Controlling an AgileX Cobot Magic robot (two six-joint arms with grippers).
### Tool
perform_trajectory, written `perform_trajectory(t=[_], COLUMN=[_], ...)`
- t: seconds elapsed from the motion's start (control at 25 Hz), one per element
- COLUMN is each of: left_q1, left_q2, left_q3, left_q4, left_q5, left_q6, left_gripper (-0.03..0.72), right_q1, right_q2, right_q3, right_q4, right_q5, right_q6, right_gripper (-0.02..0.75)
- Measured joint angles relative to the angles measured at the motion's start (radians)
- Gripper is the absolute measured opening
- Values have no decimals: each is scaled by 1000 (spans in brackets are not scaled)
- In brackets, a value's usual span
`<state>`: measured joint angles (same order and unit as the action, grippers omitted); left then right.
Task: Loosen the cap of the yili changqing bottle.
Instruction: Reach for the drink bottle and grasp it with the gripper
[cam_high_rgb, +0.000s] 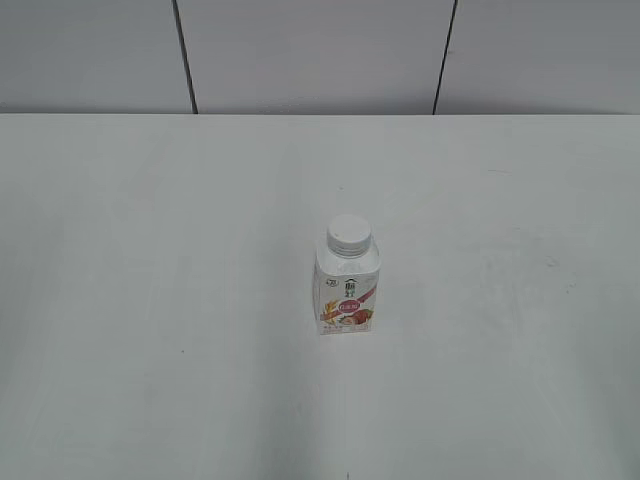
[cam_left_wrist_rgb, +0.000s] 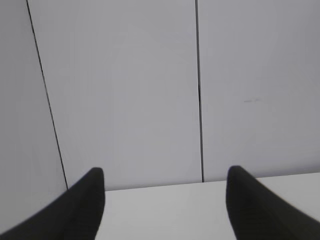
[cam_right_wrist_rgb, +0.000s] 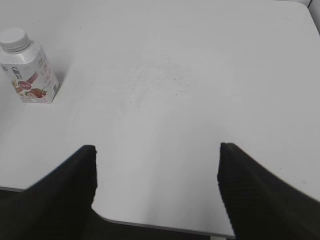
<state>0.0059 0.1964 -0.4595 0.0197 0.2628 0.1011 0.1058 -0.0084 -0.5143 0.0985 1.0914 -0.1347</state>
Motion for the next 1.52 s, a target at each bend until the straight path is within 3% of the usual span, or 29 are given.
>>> perform_trajectory(t=[0.68, 0.96, 1.24, 1.52], left_q1=[0, 0, 0, 0], left_q2=[680, 899, 1066, 1263], left_q3=[5, 6, 6, 5], left_q4=[-7, 27, 222, 538], left_q5=[-485, -683, -849, -1084], left_q6=[0, -67, -256, -416], left_gripper=[470, 470, 470, 470], right_q1=[0, 0, 0, 0], right_q2=[0, 0, 0, 0], right_q3=[0, 0, 0, 0], right_q4=[0, 0, 0, 0], right_q5=[0, 0, 0, 0], right_q6=[0, 0, 0, 0], right_gripper=[592, 592, 592, 592])
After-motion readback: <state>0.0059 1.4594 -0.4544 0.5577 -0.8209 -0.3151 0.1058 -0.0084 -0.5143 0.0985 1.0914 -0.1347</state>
